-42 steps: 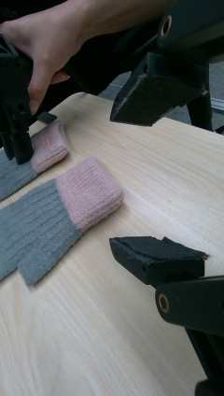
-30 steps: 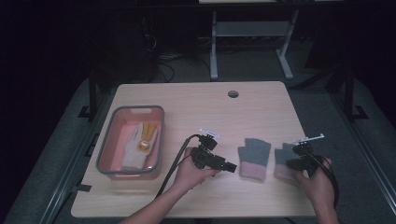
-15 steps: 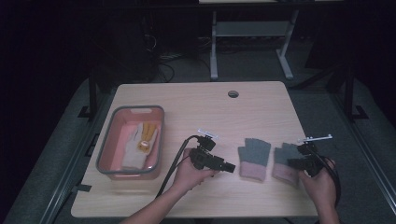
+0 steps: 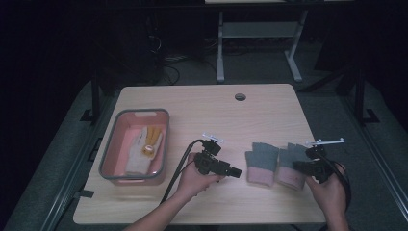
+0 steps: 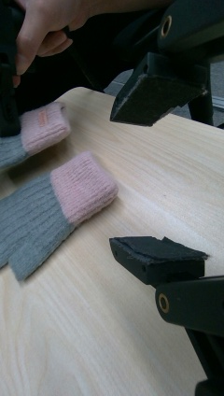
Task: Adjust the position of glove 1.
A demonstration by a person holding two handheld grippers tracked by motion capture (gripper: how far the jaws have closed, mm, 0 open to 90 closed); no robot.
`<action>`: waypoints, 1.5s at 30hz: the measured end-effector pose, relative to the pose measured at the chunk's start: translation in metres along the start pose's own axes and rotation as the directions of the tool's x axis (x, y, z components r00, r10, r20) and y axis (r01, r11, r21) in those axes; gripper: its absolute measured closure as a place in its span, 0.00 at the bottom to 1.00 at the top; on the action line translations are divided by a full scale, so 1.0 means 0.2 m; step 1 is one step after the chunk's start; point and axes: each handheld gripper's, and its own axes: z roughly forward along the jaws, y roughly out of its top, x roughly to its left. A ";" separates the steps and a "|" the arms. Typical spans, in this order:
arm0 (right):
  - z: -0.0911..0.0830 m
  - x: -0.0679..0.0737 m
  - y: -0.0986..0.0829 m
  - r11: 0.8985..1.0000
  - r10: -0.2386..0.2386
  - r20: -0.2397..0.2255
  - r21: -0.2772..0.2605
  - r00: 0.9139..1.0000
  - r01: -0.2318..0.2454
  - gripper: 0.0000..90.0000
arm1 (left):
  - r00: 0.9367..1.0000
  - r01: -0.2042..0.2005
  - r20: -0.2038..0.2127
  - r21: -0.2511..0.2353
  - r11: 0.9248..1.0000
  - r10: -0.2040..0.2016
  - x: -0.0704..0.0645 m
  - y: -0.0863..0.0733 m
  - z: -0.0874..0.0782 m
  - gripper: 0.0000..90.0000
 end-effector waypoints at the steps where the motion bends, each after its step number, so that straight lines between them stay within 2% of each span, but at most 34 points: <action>1: 0.00 0.03 0.01 1.000 -0.011 -0.008 0.005 1.000 0.011 0.95 | 1.000 0.003 0.000 -0.004 1.000 -0.003 0.00 0.00 0.00 0.37; 12: 0.05 0.18 0.10 0.997 -0.067 -0.039 0.030 0.997 0.068 0.95 | 1.000 0.000 -0.002 0.001 1.000 0.000 0.01 0.00 -0.01 0.37; 15: 0.07 0.23 0.13 0.996 -0.077 -0.069 0.044 0.995 0.080 0.95 | 1.000 0.004 -0.006 -0.002 1.000 -0.004 0.01 0.00 -0.01 0.37; 25: 0.15 0.33 0.18 0.991 -0.107 -0.075 0.070 0.992 0.112 0.95 | 1.000 0.008 -0.004 -0.005 1.000 -0.008 0.02 0.00 -0.02 0.37; 37: 0.22 0.35 0.17 0.990 -0.096 -0.072 0.097 0.993 0.102 0.94 | 1.000 0.014 -0.003 -0.004 1.000 -0.014 0.02 0.00 0.00 0.37; 45: 0.21 0.33 0.15 0.993 -0.081 -0.090 0.073 0.993 0.088 0.85 | 0.999 0.033 0.000 0.003 0.999 -0.033 0.02 0.02 0.06 0.37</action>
